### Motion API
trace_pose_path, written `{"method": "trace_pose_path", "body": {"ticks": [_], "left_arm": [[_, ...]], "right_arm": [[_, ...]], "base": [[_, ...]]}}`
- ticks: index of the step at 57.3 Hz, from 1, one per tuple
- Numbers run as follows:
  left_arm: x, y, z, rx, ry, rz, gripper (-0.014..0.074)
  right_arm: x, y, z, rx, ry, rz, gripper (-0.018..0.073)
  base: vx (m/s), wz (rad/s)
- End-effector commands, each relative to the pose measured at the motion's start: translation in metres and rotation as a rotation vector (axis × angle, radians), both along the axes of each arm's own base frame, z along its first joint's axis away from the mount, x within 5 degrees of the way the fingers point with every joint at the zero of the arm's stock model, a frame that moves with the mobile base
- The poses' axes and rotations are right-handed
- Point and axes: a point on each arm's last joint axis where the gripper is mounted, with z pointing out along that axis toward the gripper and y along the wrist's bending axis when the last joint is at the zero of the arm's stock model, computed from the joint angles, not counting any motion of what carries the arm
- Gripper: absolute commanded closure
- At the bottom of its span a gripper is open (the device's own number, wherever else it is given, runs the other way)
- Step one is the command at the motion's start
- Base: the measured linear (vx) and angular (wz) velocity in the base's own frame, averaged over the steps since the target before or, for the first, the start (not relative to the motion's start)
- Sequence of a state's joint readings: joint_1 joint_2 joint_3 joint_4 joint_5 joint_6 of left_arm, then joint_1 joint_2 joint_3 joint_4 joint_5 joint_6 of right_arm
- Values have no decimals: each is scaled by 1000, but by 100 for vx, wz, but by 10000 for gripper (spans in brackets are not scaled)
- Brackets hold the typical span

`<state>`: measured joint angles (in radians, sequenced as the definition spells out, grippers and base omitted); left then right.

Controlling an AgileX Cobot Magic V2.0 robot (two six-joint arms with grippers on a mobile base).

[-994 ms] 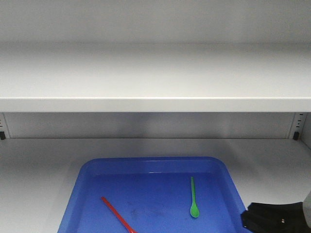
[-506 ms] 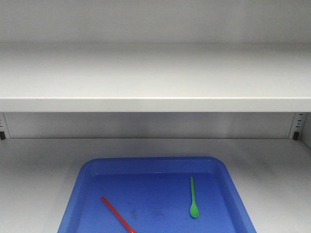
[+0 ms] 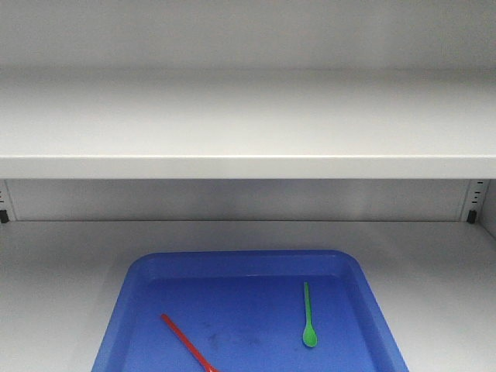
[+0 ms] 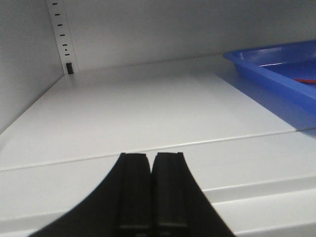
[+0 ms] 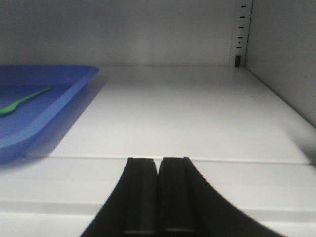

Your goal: Sort red and green spoons into left cabinet

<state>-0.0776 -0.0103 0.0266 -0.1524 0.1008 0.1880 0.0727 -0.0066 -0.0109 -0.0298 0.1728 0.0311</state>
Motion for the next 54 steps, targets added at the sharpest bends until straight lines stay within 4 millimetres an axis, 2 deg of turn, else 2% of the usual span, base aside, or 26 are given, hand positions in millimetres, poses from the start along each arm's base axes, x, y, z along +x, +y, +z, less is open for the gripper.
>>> {"method": "trace_pose_path", "body": {"ticks": [1,8,15,54], "left_arm": [[-1,1,3,-24,-80,12,597],[-1,1,3,-24,-80,12,597],[-1,1,3,-24,-80,12,597],[-1,1,3,-24,-80,12,597]], "right_arm": [[0,0,4,12,-93,-3,562],[1,0,-12,2,-9,-5,562],[1,0,-16,-2,37,-7,562],[1,0,-18,-11,57,-7,562]], "base": [[0,0],[0,0],[0,0],[0,0]]}}
